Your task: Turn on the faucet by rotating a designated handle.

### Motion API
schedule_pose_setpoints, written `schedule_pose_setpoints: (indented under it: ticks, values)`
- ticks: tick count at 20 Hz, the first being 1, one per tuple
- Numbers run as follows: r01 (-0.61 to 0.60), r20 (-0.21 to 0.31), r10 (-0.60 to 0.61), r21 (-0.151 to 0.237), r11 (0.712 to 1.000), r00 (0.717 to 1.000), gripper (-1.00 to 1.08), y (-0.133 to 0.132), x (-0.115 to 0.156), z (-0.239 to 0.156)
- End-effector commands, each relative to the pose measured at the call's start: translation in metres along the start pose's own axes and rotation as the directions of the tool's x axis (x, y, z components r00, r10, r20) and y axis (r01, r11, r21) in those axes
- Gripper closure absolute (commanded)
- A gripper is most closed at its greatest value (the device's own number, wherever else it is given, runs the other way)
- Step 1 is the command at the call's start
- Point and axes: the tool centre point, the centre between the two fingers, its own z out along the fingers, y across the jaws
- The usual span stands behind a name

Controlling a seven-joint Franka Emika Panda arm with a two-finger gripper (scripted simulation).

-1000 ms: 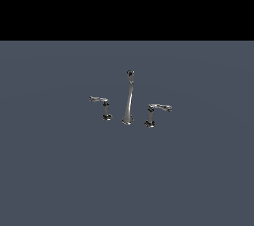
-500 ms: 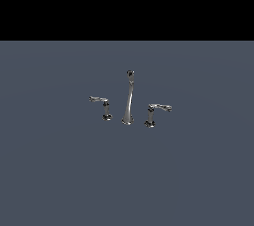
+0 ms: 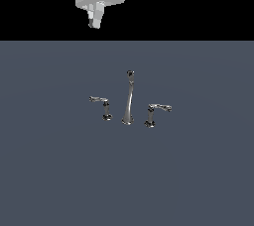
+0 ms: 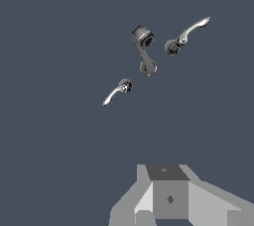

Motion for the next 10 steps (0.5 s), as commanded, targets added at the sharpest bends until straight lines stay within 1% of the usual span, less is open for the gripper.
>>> schedule_pose_setpoints:
  ticks: [1, 5, 10]
  values:
    - [-0.073, -0.001, 0.073, 0.001, 0.997, 0.997, 1.08, -0.011, 0.007, 0.016]
    - [-0.186, -0.007, 0.186, 0.0, 0.983, 0.983, 1.08, -0.028, 0.017, 0.043]
    - [-0.323, -0.023, 0.323, 0.0, 0.946, 0.946, 1.08, -0.046, 0.03, 0.078]
